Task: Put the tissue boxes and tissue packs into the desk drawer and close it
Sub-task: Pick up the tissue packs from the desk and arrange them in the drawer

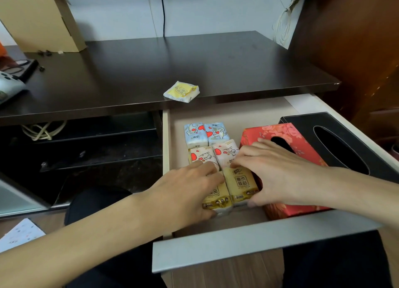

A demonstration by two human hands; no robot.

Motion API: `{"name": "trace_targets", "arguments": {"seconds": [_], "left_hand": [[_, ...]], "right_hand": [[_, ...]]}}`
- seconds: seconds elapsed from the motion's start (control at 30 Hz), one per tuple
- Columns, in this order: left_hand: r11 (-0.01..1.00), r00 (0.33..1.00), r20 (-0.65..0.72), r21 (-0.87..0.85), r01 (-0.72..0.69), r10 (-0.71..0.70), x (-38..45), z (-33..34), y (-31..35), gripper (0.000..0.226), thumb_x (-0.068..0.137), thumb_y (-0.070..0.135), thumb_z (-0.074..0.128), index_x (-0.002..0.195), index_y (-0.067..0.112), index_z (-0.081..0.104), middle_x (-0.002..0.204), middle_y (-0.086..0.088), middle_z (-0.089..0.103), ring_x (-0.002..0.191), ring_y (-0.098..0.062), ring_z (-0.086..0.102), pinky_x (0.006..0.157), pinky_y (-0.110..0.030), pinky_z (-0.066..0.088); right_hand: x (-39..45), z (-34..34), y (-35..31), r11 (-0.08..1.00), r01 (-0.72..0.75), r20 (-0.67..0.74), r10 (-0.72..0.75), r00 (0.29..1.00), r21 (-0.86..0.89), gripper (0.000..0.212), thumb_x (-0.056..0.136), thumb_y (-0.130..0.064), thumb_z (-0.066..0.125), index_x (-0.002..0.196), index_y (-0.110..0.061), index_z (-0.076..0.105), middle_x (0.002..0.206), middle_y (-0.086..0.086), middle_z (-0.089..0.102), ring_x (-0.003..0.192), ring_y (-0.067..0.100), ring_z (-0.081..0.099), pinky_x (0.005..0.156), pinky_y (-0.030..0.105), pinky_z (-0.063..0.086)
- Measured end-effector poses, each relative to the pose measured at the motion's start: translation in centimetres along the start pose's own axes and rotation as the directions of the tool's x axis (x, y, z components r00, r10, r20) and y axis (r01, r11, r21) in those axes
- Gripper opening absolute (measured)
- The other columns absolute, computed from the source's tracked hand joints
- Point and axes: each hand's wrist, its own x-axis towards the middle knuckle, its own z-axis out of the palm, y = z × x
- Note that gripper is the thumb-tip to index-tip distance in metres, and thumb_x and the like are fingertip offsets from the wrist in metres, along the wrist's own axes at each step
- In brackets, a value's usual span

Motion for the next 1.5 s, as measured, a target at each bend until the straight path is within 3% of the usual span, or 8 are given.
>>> {"name": "trace_targets", "arguments": {"seconds": [0.2,0.4,0.5,0.63,0.83,1.0,1.3,1.5], "left_hand": [[0.996,0.996,-0.054,-0.057,0.069,-0.072,-0.4,-2.3,-1.1,0.059,0.081,0.065,0.058,0.131,0.035,0.05,0.125,0.015,0.055,0.113,-0.007,0.051,0.085,-0.036,0.053],[0.943,0.919,-0.22,-0.147,0.299,-0.326,1.1,-6.1,-6.1,0.022,0.087,0.052,0.057,0.094,0.034,0.067,0.083,0.017,0.065,0.076,-0.007,0.062,0.073,-0.037,0.055],[0.884,0.843,-0.273,-0.208,0.419,-0.464,2.1,-7.1,-9.2,0.015,0.087,0.043,0.058,0.085,0.032,0.069,0.077,0.017,0.066,0.073,-0.007,0.061,0.074,-0.035,0.054],[0.842,0.812,-0.242,-0.264,0.471,-0.531,2.3,-6.8,-10.9,0.014,0.088,0.038,0.059,0.084,0.032,0.071,0.08,0.014,0.067,0.078,-0.011,0.063,0.073,-0.034,0.053],[0.886,0.89,-0.184,-0.301,0.352,-0.416,1.8,-4.9,-8.8,0.012,0.088,0.036,0.06,0.091,0.03,0.07,0.088,0.015,0.068,0.082,-0.005,0.063,0.073,-0.031,0.054],[0.938,0.932,-0.157,-0.174,0.3,-0.327,4.6,-2.8,-8.3,0.031,0.088,0.039,0.066,0.115,0.024,0.066,0.115,0.006,0.065,0.1,-0.011,0.06,0.078,-0.03,0.053],[0.939,0.938,0.041,-0.015,0.344,-0.344,9.6,-0.5,-10.8,0.059,0.079,0.054,0.07,0.126,0.025,0.051,0.121,0.002,0.06,0.096,-0.013,0.053,0.073,-0.027,0.047],[0.947,0.948,0.045,-0.046,0.316,-0.314,9.5,0.0,-11.4,0.051,0.08,0.053,0.068,0.12,0.028,0.051,0.117,0.004,0.062,0.095,-0.014,0.056,0.072,-0.03,0.05]], "right_hand": [[0.1,-2.6,0.3,0.976,-0.068,-0.048,0.079,0.996,0.206,0.066,0.075,-0.073,0.067,0.132,-0.04,0.058,0.119,-0.027,0.053,0.11,0.0,0.049,0.091,0.029,0.043],[8.0,-6.9,1.0,0.879,0.011,-0.341,0.174,0.924,0.476,0.014,0.094,-0.029,0.066,0.103,-0.026,0.076,0.098,-0.015,0.075,0.092,0.0,0.068,0.089,0.032,0.054],[13.9,-8.1,1.1,0.905,-0.016,-0.372,0.191,0.908,0.426,0.026,0.097,-0.014,0.061,0.119,-0.022,0.072,0.119,-0.005,0.07,0.11,0.016,0.064,0.094,0.038,0.051],[18.7,-8.9,1.4,0.987,0.013,-0.146,0.011,0.989,0.162,0.071,0.09,0.006,0.057,0.154,-0.021,0.043,0.156,0.009,0.042,0.142,0.033,0.039,0.112,0.047,0.036],[16.4,-7.8,2.9,0.994,0.08,-0.378,-0.045,0.925,0.079,0.024,0.098,-0.019,0.058,0.116,-0.028,0.071,0.117,-0.005,0.064,0.107,0.024,0.059,0.086,0.046,0.051],[9.2,-6.0,4.5,0.987,0.065,-0.54,0.023,0.841,0.143,0.007,0.099,-0.034,0.056,0.1,-0.029,0.06,0.097,-0.014,0.054,0.076,0.016,0.056,0.063,0.039,0.043],[9.4,-2.9,4.1,0.986,-0.16,-0.289,0.142,0.947,-0.039,0.022,0.092,-0.018,0.059,0.111,-0.019,0.047,0.111,0.001,0.055,0.081,0.028,0.061,0.062,0.04,0.04],[9.5,-1.7,4.8,0.994,-0.102,-0.03,0.101,0.994,-0.048,0.069,0.076,-0.07,0.06,0.132,-0.032,0.048,0.12,-0.012,0.052,0.095,0.014,0.059,0.072,0.038,0.048]]}}
